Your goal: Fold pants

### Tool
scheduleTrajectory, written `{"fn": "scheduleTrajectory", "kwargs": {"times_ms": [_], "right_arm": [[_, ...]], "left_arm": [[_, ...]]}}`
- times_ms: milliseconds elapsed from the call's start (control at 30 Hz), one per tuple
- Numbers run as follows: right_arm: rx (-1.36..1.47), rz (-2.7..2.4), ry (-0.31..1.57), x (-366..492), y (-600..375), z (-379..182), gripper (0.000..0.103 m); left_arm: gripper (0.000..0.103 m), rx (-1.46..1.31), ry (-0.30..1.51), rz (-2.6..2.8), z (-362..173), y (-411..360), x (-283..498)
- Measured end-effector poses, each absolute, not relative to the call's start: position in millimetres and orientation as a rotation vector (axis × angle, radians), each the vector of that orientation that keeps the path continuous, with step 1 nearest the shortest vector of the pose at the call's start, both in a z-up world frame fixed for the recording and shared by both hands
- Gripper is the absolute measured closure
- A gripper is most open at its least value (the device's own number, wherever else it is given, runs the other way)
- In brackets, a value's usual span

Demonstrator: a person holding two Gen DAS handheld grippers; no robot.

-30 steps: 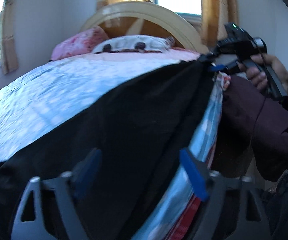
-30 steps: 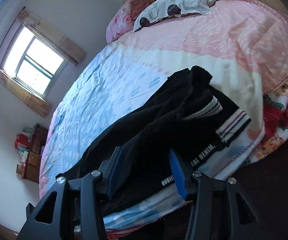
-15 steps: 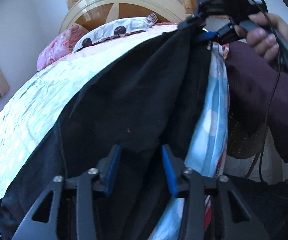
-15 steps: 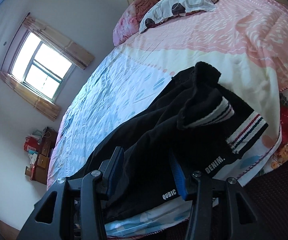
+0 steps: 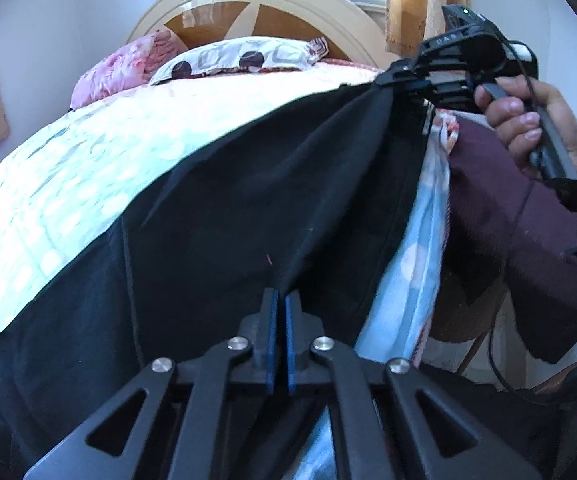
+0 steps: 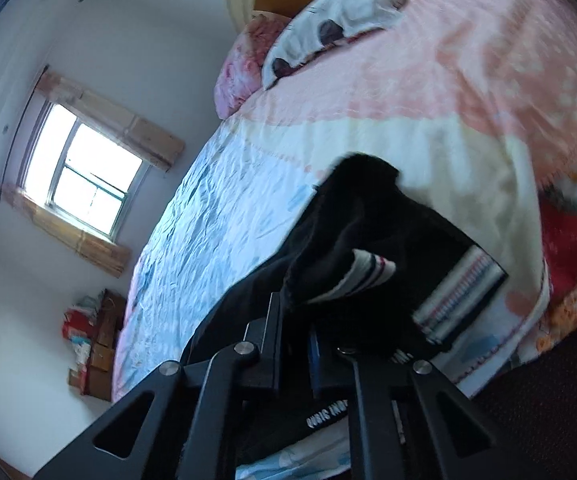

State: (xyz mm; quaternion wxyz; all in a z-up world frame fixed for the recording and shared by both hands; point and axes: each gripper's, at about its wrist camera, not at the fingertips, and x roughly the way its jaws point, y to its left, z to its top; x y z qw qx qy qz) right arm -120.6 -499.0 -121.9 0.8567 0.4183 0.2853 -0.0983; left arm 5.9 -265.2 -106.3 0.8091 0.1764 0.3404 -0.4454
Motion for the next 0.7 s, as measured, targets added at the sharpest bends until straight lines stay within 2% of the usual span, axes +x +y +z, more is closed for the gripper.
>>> {"fn": "scheduleTrajectory", "kwargs": {"times_ms": [200, 300, 567, 700], "right_arm": [[0.737, -0.105, 0.505, -103, -490, -71, 0.095], [0.667, -0.051, 0.470, -106, -484, -58, 0.095], [0.770, -0.163, 0.640, -152, -508, -129, 0.094], [0.762, -0.227, 0.655, -170, -512, -132, 0.082]], "left_arm": [[0.099, 0.299, 0.685, -1.008, -79, -253, -1], [0.099, 0.323, 0.699, -1.049, -82, -254, -9], [0.099, 0.364, 0.792, -1.094, -116, -266, -15], [0.099, 0.358, 0.799, -1.099, -117, -265, -13]]}}
